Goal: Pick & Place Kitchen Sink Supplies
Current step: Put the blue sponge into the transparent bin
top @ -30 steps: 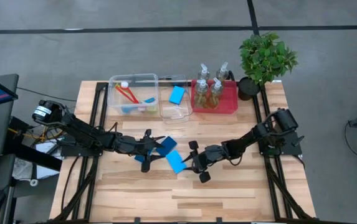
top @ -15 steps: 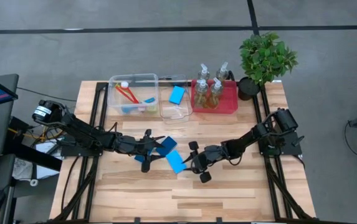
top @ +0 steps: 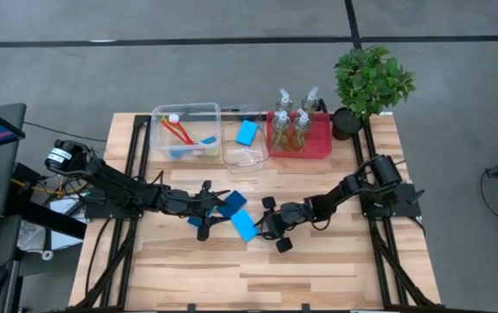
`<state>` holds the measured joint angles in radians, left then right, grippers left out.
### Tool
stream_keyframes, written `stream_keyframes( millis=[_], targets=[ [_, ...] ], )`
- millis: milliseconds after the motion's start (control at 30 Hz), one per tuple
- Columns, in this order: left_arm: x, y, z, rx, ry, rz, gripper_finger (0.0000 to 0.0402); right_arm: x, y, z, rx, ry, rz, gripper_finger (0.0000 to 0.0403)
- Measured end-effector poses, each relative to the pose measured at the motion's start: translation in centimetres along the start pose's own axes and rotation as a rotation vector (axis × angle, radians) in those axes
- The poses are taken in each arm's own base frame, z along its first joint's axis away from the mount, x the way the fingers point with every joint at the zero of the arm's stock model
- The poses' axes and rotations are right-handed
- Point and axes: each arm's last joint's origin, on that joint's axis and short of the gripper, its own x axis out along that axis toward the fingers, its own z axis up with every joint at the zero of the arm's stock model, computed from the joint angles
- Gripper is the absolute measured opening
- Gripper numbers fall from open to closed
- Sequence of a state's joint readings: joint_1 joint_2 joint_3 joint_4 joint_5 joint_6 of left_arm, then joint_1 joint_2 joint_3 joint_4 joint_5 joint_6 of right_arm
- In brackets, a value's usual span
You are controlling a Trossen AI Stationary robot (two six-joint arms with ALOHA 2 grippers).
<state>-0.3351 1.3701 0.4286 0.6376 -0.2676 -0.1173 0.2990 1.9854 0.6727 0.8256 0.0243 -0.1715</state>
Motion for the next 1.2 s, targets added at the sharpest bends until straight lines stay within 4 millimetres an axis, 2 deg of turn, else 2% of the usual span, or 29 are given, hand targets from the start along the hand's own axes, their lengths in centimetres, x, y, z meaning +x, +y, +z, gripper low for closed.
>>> stream_keyframes(
  millis=[233, 867, 1200],
  targets=[
    [0.0, 0.0, 0.0, 0.0, 0.0, 0.0, 0.02, 0.0, -0.6, -0.2, 0.04, 0.006, -0.015, 0.0133],
    [0.0, 0.0, 0.0, 0.0, 0.0, 0.0, 0.0199, -0.1, -0.7, -1.0, 0.075, 0.109, -0.009, 0.0128],
    [0.0, 0.0, 0.0, 0.0, 0.0, 0.0, 0.0199, -0.1, -0.7, -1.0, 0.075, 0.123, -0.009, 0.0049]
  ],
)
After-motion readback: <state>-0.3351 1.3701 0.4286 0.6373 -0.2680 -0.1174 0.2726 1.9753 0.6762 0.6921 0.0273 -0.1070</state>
